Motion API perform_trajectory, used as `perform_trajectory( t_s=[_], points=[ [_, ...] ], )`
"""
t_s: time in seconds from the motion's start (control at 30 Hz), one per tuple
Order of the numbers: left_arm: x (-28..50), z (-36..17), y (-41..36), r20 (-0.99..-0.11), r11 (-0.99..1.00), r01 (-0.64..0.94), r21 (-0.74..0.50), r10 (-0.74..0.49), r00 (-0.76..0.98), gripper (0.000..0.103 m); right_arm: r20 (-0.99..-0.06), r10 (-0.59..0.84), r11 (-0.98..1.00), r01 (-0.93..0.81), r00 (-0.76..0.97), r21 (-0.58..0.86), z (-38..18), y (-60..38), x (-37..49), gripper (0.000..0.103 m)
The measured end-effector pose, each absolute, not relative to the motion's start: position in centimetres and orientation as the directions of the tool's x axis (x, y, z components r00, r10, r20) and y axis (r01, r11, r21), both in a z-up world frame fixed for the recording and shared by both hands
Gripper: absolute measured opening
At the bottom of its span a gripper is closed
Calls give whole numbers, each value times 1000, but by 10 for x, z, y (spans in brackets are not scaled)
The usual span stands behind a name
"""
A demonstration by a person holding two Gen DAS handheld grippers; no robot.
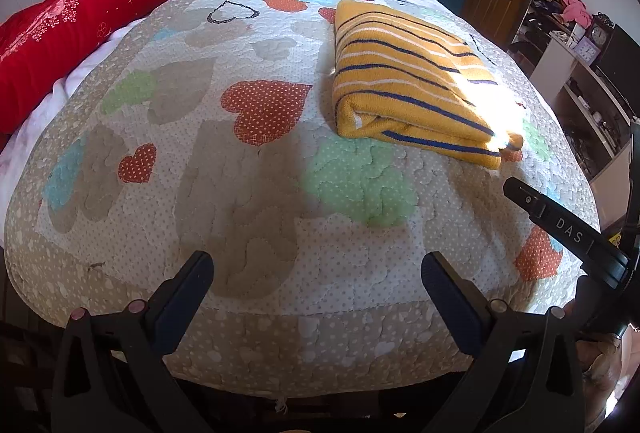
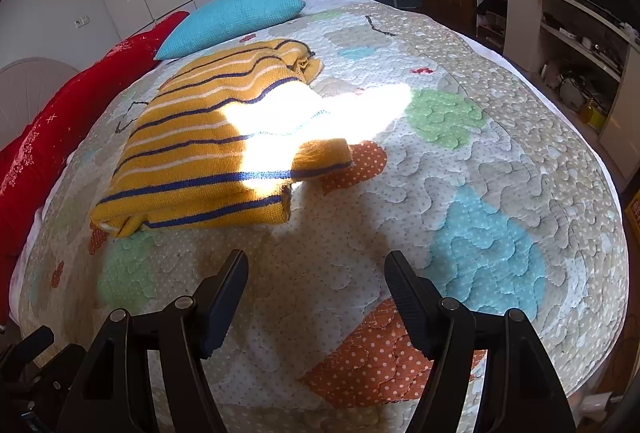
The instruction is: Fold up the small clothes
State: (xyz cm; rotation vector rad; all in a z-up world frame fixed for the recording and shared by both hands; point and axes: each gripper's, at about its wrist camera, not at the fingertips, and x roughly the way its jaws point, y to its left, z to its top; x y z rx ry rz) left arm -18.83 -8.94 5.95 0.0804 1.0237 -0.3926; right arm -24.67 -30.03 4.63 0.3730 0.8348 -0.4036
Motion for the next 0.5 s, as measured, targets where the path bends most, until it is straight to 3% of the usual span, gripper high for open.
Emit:
perform_trajectory(
  t_s=[0.5],
  points=[
    [-187,54,-89,-857,929,349,-121,-275,436,103,-776,-204,866,480,597,142,44,-297,-247,76]
  ],
)
